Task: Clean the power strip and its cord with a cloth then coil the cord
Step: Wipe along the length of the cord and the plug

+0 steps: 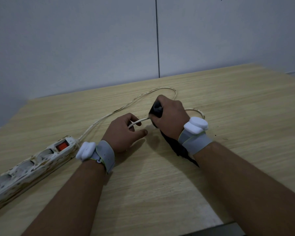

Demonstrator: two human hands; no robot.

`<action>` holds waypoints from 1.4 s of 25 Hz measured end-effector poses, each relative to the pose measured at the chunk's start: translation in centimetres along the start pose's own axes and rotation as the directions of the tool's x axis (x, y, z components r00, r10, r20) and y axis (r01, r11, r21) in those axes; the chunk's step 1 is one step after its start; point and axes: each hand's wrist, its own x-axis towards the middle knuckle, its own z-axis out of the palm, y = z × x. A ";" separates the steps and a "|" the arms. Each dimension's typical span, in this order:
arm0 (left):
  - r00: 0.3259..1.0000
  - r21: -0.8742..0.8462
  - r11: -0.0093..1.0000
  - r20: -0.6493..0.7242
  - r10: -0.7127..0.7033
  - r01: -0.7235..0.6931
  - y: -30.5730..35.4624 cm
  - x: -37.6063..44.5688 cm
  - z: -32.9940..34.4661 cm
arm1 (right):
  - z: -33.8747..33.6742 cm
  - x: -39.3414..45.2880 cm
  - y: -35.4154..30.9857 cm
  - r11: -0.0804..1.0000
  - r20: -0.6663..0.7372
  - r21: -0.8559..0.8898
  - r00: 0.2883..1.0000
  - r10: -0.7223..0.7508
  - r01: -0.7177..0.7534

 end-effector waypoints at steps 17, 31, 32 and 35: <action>1.000 0.091 0.996 -0.010 -0.022 0.023 0.5 0.3 0.0 | -5.1 1.8 1.7 0.995 -0.117 -0.069 0.991 0.059 -0.068; 0.971 0.507 0.858 0.155 -0.184 0.081 2.5 2.9 -0.4 | -6.4 4.5 5.9 0.963 0.059 -0.216 0.982 0.179 -0.162; 0.968 0.533 0.842 0.160 -0.194 0.081 2.6 3.1 -0.3 | -6.6 4.4 6.1 0.964 0.052 -0.214 0.983 0.175 -0.160; 0.971 0.586 0.807 0.149 -0.187 0.066 3.6 4.1 0.5 | -7.7 4.4 6.0 0.962 0.027 -0.215 0.983 0.179 -0.169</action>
